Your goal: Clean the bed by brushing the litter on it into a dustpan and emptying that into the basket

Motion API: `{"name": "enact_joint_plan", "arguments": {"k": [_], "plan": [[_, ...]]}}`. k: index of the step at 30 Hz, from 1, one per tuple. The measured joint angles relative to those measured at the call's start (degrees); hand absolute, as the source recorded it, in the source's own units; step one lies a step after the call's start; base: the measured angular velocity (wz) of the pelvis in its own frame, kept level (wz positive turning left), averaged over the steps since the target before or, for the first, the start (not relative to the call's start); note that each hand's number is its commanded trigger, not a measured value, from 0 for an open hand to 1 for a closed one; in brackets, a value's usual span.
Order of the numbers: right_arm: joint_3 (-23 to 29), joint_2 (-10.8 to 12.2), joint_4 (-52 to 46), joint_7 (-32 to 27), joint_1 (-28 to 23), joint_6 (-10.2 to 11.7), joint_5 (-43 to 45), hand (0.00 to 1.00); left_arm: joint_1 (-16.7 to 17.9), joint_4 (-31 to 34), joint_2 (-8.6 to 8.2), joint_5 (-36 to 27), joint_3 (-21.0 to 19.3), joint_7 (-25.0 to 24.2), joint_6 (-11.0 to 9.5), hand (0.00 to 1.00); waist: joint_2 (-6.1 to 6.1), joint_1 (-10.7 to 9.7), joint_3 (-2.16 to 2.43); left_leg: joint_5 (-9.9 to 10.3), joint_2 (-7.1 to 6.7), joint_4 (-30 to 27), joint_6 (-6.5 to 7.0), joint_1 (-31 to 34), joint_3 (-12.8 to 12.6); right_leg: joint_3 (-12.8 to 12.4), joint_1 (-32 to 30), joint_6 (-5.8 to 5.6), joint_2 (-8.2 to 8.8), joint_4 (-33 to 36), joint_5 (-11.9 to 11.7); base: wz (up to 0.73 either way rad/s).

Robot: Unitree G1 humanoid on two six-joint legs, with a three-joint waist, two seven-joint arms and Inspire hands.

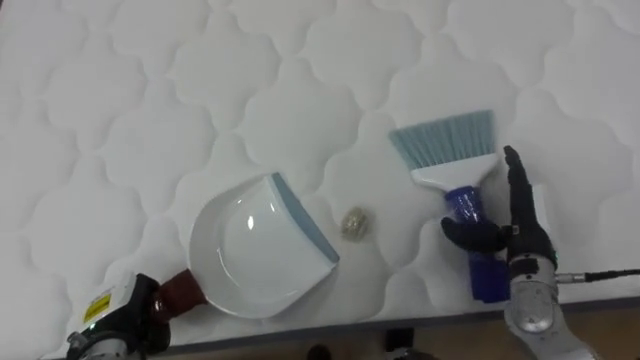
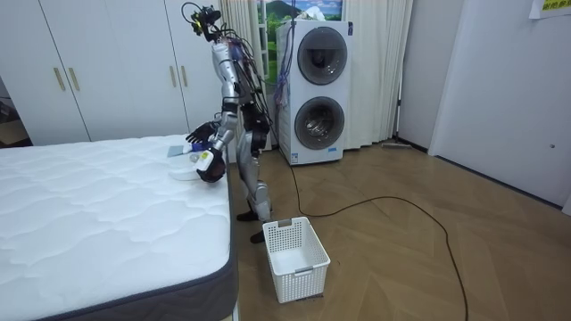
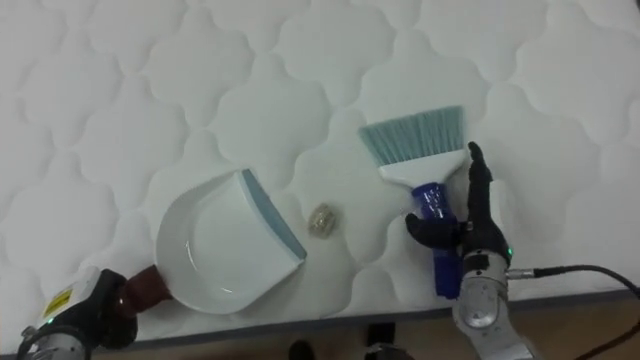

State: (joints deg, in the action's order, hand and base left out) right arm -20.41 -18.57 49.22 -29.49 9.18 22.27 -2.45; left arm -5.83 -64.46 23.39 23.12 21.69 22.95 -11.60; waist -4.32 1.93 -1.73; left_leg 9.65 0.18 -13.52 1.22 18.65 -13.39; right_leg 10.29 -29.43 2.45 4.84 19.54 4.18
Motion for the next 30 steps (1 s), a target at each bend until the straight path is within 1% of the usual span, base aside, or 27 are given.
{"name": "enact_joint_plan", "arguments": {"k": [1, 3, 9, 12, 13, 14, 15, 16, 20, 23, 24, 30], "plan": [[0.0, 0.0, 0.4, 0.4, -0.2, -0.1, -0.4, 0.0, 0.1, 0.1, 0.0, 0.0, 0.0, 0.0, 0.0, 1.0, 0.02, 0.0, 0.01, 0.0, 0.0, 0.0, 0.0, -0.2, 0.0, 0.0, 0.2, 0.0, 0.0, -0.1, 0.0, 0.0], [0.0, 0.1, 2.3, 2.0, -1.2, -0.8, -1.4, 0.0, 0.7, 0.3, -0.02, 0.0, -0.1, 0.0, 0.0, 1.0, 0.12, -0.1, 0.41, 0.0, -0.02, 0.1, 0.0, -0.4, 0.0, 0.0, 0.4, -0.07, -0.03, -0.3, 0.0, 0.0], [0.3, 0.1, 4.7, 4.2, -1.8, -0.8, -1.0, 0.0, 0.9, 0.5, -0.01, 0.2, -0.7, -0.8, 0.2, 1.0, 0.27, -0.3, 0.6, 0.0, 0.03, 0.2, 0.08, -0.8, 0.0, 0.1, 1.1, -0.09, -0.2, -1.0, -0.5, -0.01], [0.0, 0.1, 7.0, 4.8, -1.4, -1.0, 0.0, 0.0, 1.1, 0.5, -0.01, 0.1, -0.1, -0.9, 0.5, 1.0, 0.38, -0.3, 0.64, -0.1, 0.02, 0.2, 0.08, -1.6, 0.3, 0.2, 2.1, -0.13, -0.2, -1.0, -0.4, 0.04], [-0.2, 0.1, 7.4, 4.8, -1.3, -1.1, 0.3, 0.03, 1.1, 0.5, -0.01, 0.1, 0.0, -1.0, 0.5, 1.0, 0.41, -0.4, 0.64, -0.1, 0.0, 0.2, 0.08, -1.6, 0.4, 0.2, 2.2, -0.14, -0.19, -1.0, -0.4, 0.05], [-0.4, 0.1, 7.7, 5.2, -1.2, -1.2, 0.6, 0.64, 1.1, 0.5, -0.01, 0.1, 0.1, -1.1, 0.6, 1.0, 0.58, -0.4, 0.66, 0.0, -0.01, 0.2, 0.08, -1.8, 0.5, 0.2, 2.3, -0.15, -0.19, -1.1, -0.4, 0.0], [-0.4, 0.1, 8.3, 5.4, -1.2, -1.4, 0.7, 0.9, 1.1, 0.5, -0.01, 0.1, 0.3, -1.1, 0.8, 1.0, 0.75, -0.4, 0.67, 0.0, -0.02, 0.3, 0.08, -2.0, 0.5, 0.2, 2.5, -0.15, -0.19, -1.1, -0.4, 0.0], [-0.5, 0.1, 8.4, 5.5, -1.2, -1.6, 0.7, 1.0, 1.1, 0.5, -0.01, 0.1, 0.3, -1.1, 0.8, 1.0, 0.82, -0.4, 0.69, 0.0, -0.03, 0.3, 0.08, -2.1, 0.5, 0.2, 2.6, -0.15, -0.18, -1.1, -0.4, 0.0], [-0.5, 0.0, 8.6, 5.3, -0.8, -2.4, 0.8, 1.0, 1.1, 0.4, -0.01, 0.1, 0.4, -1.2, 1.3, 1.0, 1.17, -0.5, 0.67, -0.1, -0.05, 0.3, 0.09, -2.2, 0.7, 0.3, 2.7, -0.15, -0.15, -1.0, -0.4, 0.0], [0.4, -1.0, 8.9, 4.9, -0.5, -2.5, 0.8, 1.0, 1.1, 0.4, -0.01, 0.1, 0.4, -1.2, 1.4, 1.0, 1.27, -0.8, 0.63, -0.1, 0.03, 0.3, 0.1, -2.2, 0.9, 0.6, 3.0, -0.14, -0.2, -1.2, -0.4, 0.05], [0.4, -1.5, 8.9, 4.9, -0.5, -2.9, 0.8, 1.0, 1.2, 0.4, -0.01, 0.1, 0.4, -1.2, 1.5, 1.0, 1.31, -0.8, 0.63, -0.1, 0.1, 0.3, 0.1, -2.2, 1.0, 0.7, 3.1, -0.13, -0.31, -1.5, -0.4, 0.04], [0.9, -1.5, 10.1, 4.7, -0.4, -4.2, 0.8, 1.0, 1.2, 0.4, -0.02, 0.1, 0.4, -1.4, 1.8, 1.0, 1.4, -0.8, 0.56, -0.1, 0.26, 0.4, 0.09, -2.2, 1.0, 0.9, 3.3, -0.1, -0.44, -2.0, -0.4, 0.0]]}}
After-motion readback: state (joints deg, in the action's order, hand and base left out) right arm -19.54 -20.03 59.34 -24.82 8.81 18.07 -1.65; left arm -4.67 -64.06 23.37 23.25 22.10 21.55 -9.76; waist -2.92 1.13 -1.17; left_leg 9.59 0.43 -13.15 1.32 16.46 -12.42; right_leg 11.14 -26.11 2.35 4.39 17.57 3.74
